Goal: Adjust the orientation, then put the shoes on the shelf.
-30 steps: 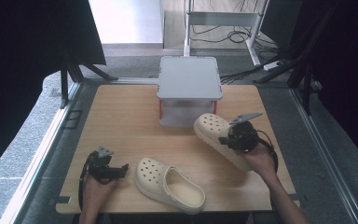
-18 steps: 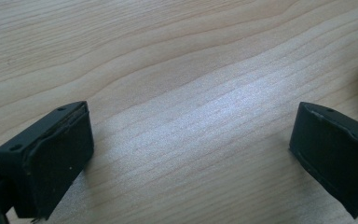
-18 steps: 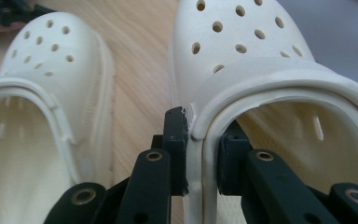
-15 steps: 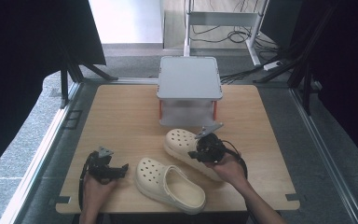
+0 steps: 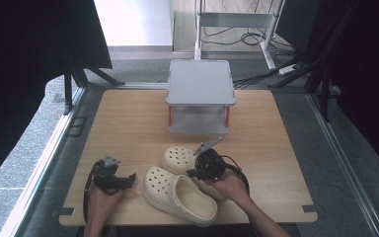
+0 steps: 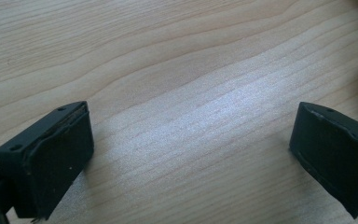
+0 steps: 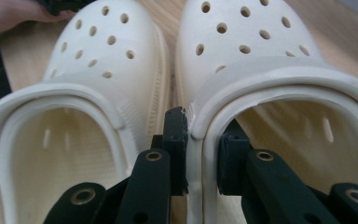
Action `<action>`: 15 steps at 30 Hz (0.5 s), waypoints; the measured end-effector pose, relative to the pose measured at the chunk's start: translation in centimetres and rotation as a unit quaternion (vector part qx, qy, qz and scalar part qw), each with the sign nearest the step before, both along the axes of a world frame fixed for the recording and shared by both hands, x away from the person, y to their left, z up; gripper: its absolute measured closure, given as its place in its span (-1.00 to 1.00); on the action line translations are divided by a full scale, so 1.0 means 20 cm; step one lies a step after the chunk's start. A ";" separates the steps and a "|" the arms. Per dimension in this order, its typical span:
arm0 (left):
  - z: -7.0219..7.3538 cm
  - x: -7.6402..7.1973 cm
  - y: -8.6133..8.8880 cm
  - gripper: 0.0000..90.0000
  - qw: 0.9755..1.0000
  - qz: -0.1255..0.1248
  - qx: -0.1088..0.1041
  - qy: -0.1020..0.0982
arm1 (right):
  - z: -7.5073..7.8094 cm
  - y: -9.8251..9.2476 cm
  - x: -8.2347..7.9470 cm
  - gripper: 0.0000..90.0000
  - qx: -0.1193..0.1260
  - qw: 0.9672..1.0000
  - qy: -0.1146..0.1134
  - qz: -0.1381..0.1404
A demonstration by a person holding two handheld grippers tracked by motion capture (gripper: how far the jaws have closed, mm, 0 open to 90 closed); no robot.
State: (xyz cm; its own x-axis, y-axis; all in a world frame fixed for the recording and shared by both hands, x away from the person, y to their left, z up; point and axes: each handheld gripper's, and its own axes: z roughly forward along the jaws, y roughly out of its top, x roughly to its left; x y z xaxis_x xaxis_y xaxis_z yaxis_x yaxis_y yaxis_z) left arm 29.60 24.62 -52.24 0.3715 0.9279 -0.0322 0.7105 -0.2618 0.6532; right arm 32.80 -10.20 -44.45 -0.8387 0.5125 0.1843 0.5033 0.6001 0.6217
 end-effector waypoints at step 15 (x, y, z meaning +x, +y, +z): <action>0.00 0.00 0.00 -1.00 1.000 0.000 0.001 0.000 | 0.10 -0.11 0.01 -0.05 0.033 0.999 -0.004 0.022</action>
